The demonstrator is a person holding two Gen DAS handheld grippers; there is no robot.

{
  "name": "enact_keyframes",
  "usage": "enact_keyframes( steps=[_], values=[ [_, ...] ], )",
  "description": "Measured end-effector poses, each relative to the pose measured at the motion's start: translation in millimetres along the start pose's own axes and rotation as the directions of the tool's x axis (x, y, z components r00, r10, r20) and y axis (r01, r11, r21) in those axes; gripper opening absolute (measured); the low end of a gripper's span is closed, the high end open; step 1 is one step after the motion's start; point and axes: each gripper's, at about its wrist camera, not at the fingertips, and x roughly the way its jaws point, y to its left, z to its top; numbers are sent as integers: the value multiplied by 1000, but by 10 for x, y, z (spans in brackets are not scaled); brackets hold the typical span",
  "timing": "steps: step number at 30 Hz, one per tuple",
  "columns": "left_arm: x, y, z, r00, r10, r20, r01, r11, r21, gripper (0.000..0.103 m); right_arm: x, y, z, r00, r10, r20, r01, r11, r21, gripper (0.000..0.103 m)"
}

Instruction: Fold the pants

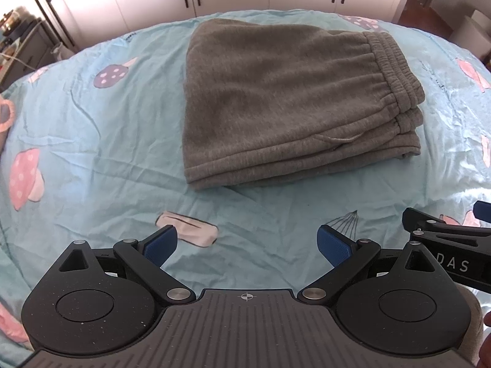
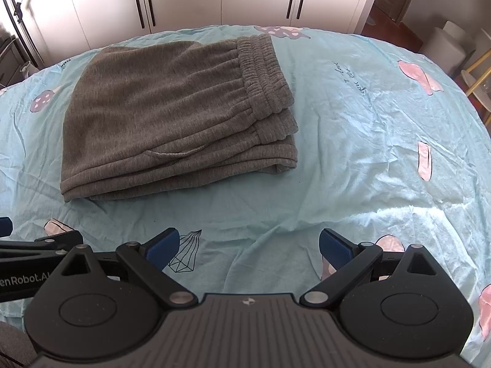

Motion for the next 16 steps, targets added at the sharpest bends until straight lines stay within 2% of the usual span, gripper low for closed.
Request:
enact_keyframes(
  steps=[11, 16],
  values=[
    [-86, 42, -34, 998, -10, 65, 10, 1000, -11, 100, -39, 20, -19, 1000, 11, 13, -11, 1000, -11, 98],
    [-69, 66, -41, 999, 14, 43, -13, 1000, -25, 100, -71, -2, -43, 1000, 17, 20, -17, 1000, -7, 98]
  ],
)
